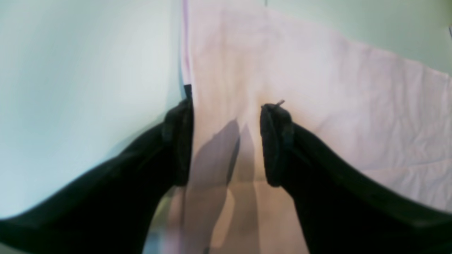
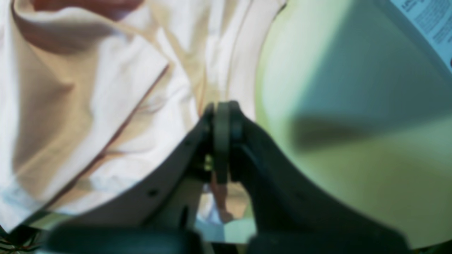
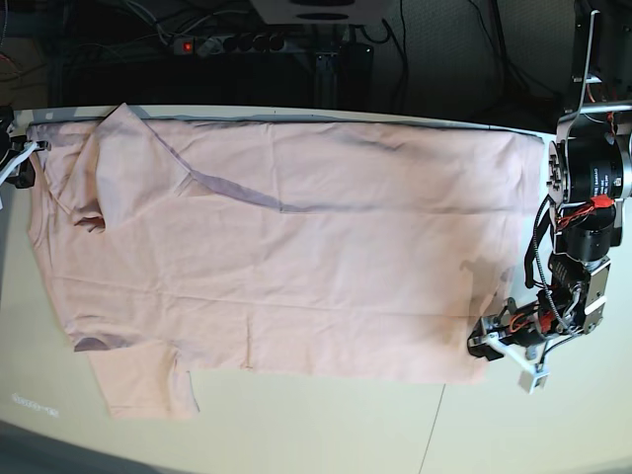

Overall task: Fold the T-shirt properly
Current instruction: 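Release the left gripper and move it to the shirt's side seam, then move the right gripper to the opposite side seam and grasp it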

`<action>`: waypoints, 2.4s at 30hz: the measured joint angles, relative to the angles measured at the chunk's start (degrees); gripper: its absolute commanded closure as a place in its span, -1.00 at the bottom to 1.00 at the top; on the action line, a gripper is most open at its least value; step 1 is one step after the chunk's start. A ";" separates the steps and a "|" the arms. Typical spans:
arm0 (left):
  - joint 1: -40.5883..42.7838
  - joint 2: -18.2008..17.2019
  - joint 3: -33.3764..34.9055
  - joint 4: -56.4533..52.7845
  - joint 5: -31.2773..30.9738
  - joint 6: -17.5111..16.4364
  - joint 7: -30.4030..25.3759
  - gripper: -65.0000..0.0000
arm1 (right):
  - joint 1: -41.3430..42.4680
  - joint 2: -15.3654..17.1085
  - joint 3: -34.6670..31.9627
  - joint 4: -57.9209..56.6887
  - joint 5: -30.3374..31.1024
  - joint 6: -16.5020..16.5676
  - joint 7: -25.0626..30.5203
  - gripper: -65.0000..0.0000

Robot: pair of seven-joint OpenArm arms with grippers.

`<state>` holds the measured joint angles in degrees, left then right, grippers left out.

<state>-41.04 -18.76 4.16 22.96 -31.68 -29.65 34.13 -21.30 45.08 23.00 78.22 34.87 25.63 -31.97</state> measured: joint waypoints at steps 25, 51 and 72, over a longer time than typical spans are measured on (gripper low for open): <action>-1.40 4.00 0.13 -0.17 5.33 0.17 -4.37 1.00 | 5.18 -0.04 0.70 0.00 2.03 -0.02 -0.13 1.00; -1.57 4.11 0.13 -0.22 5.62 -2.40 -0.02 1.00 | 60.65 -4.59 -5.07 -55.34 -13.53 -0.52 16.63 0.12; -1.66 4.15 0.13 -0.22 5.05 -2.78 2.10 1.00 | 62.77 -12.24 -6.86 -66.99 -17.03 -3.58 20.00 -0.06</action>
<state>-42.70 -14.61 4.29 22.74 -26.63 -32.42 36.23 41.47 32.84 16.14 11.22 17.85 22.04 -11.97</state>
